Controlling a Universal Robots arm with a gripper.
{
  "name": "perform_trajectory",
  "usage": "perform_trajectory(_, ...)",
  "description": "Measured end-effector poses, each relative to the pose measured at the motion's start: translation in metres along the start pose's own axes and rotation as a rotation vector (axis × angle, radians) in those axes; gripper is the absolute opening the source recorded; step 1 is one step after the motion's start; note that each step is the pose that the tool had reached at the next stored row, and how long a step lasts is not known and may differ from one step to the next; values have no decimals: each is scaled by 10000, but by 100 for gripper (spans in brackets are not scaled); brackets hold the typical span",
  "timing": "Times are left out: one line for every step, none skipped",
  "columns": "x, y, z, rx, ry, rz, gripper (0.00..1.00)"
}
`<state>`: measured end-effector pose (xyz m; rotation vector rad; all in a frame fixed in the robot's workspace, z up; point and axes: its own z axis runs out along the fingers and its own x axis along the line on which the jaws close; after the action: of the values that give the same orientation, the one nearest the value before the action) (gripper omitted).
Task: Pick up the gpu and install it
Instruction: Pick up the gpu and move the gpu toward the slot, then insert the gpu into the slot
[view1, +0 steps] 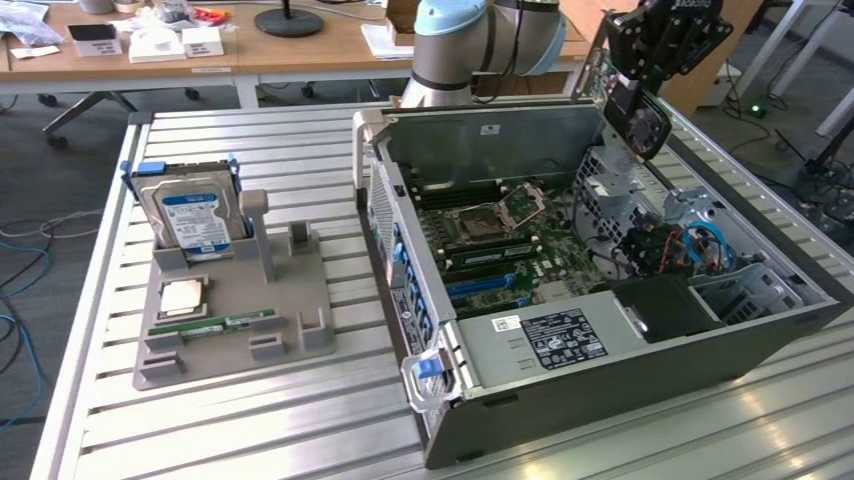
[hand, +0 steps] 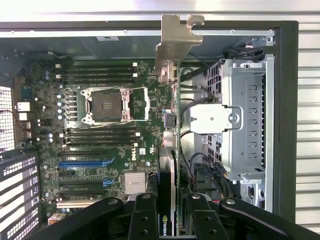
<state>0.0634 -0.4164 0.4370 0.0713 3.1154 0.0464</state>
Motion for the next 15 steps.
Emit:
perform_trajectory(0,0,0,0,-1,-1,27)
perform_trajectory(0,0,0,0,0,0,27)
perform_trajectory(0,0,0,0,0,0,27)
perform_trajectory(0,0,0,0,0,-1,27)
perform_trajectory(0,0,0,0,0,0,27)
perform_trajectory(0,0,0,0,0,-1,27)
perform_trajectory(0,0,0,0,0,-1,27)
perform_trajectory(0,0,0,0,0,-1,27)
perform_trajectory(0,0,0,0,0,-1,27)
perform_trajectory(0,0,0,0,-1,0,27)
perform_trajectory(0,0,0,0,0,-1,27)
perform_trajectory(0,0,0,0,0,-1,27)
perform_trajectory(0,0,0,0,0,-3,27)
perform_trajectory(0,0,0,0,0,-15,27)
perform_trajectory(0,0,0,0,1,-41,27)
